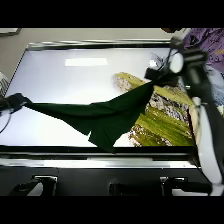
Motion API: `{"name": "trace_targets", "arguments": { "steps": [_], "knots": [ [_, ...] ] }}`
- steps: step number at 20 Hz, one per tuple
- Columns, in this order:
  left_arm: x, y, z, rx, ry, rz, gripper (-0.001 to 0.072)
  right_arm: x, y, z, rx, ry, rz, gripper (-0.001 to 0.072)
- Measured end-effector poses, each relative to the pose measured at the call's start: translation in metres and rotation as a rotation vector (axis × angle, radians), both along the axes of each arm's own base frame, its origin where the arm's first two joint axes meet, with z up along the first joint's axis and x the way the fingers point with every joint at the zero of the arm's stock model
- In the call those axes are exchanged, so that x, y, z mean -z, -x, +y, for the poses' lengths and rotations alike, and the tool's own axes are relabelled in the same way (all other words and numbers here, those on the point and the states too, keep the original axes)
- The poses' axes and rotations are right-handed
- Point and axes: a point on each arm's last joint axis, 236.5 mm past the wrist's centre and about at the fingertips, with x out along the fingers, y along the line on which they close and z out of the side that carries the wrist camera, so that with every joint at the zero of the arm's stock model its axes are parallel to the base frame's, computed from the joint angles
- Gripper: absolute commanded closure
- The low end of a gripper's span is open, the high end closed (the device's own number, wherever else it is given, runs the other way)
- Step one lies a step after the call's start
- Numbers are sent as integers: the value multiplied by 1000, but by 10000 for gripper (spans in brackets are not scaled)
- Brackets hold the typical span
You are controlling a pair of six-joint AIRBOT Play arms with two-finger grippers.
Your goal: Fold the clothes and pants, and hang the long-sleeved shirts on hangers.
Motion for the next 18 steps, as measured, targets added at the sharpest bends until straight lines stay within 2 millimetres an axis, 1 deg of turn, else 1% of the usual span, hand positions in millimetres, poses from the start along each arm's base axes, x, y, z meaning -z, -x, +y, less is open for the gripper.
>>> {"name": "trace_targets", "arguments": {
  "steps": [1, 2, 3, 4, 5, 6, 7, 9, 10, 11, 12, 14, 15, 16, 17, 18],
  "knots": [
    [27, -4, -1, 0, 16, 55, 691, 31, -4, 10, -2, -28, 63, 677],
    [51, -9, -3, -1, 35, 99, 691, 57, -6, 21, -2, -65, 116, 624],
    [72, -12, -4, -2, 50, 142, 690, 76, -7, 30, 1, -97, 156, 623],
    [92, -12, -5, -4, 62, 187, 690, 91, -8, 39, 4, -134, 187, 617],
    [106, -13, -6, -6, 71, 214, 691, 100, -8, 45, 10, -168, 209, 532],
    [118, -13, -7, -7, 80, 242, 690, 104, -10, 48, 19, -209, 221, 464],
    [126, -13, -7, -8, 85, 259, 690, 104, -11, 50, 22, -253, 228, 461],
    [135, -12, -8, -9, 90, 278, 691, 92, -16, 46, 16, -358, 222, 460],
    [138, -12, -8, -10, 94, 286, 690, 81, -18, 35, 10, -398, 211, 437],
    [140, -11, -8, -10, 95, 291, 691, 69, -18, 21, 2, -427, 198, 354],
    [141, -11, -8, -10, 96, 295, 691, 57, -15, 4, -6, -444, 189, 299],
    [143, -10, -9, -10, 98, 301, 690, 37, -5, -38, -9, -460, 170, 289],
    [144, -10, -9, -11, 98, 304, 690, 29, 5, -60, -1, -462, 166, 290],
    [145, -10, -9, -11, 99, 306, 690, 24, 17, -79, 8, -465, 165, 289],
    [145, -9, -9, -10, 100, 309, 691, 22, 32, -94, 19, -474, 167, 289],
    [145, -8, -9, -10, 100, 313, 691, 22, 48, -103, 29, -482, 175, 288]
  ]
}}
